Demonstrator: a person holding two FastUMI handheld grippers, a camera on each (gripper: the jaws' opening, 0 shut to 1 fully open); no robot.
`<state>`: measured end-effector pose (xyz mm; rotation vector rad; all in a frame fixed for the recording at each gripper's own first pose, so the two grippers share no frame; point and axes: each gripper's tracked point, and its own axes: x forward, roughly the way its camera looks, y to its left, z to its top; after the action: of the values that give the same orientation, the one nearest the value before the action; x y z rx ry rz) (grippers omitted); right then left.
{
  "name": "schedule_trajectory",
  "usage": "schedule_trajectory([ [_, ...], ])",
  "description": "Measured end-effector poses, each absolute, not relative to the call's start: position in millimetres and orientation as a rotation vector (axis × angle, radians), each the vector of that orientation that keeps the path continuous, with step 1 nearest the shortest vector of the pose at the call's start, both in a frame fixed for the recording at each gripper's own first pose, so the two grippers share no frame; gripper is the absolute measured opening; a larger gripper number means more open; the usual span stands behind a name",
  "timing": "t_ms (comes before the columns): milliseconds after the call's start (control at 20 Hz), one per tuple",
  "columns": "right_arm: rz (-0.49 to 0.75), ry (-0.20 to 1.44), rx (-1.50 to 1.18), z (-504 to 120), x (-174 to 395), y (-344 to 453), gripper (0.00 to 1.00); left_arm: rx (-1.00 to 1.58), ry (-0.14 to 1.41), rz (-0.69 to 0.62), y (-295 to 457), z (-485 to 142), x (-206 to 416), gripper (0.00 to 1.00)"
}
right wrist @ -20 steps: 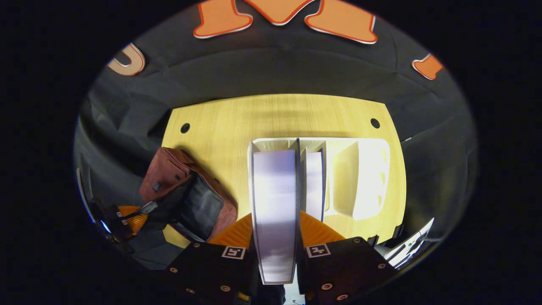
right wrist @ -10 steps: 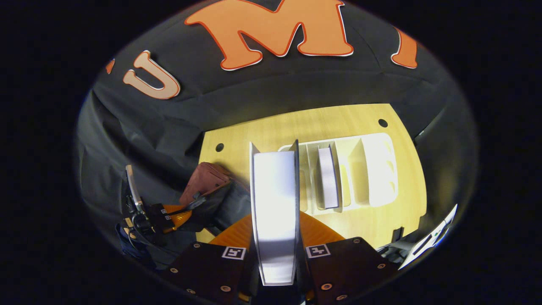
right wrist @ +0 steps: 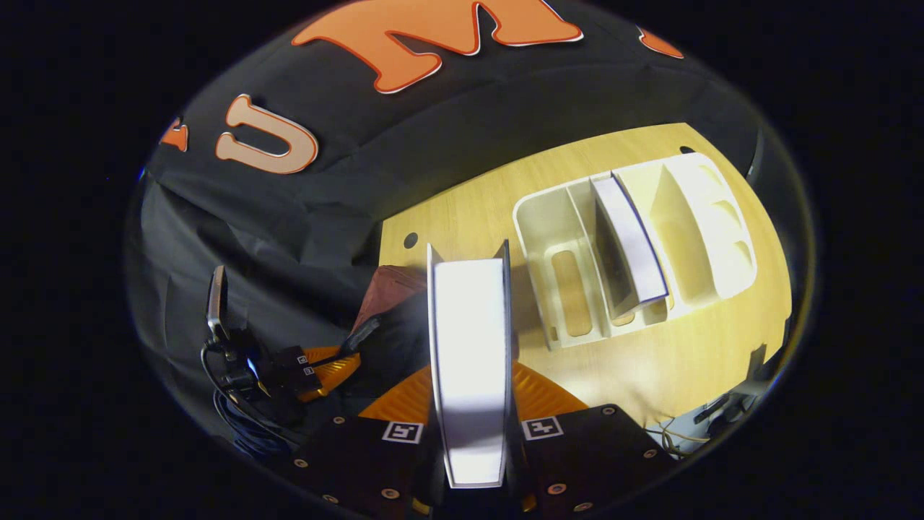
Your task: Open the schoolbag, grab two books from the bookshelf and put them into the schoolbag.
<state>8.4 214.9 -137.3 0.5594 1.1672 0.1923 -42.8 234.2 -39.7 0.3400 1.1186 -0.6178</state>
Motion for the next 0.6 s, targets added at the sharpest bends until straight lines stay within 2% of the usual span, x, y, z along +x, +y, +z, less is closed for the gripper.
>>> schedule_trajectory([
  [600, 0.279, 1.136, 0.779, -214, -5, 309, 0.35, 0.312, 1.107, -0.618, 230, -41, -43, 0.02],
])
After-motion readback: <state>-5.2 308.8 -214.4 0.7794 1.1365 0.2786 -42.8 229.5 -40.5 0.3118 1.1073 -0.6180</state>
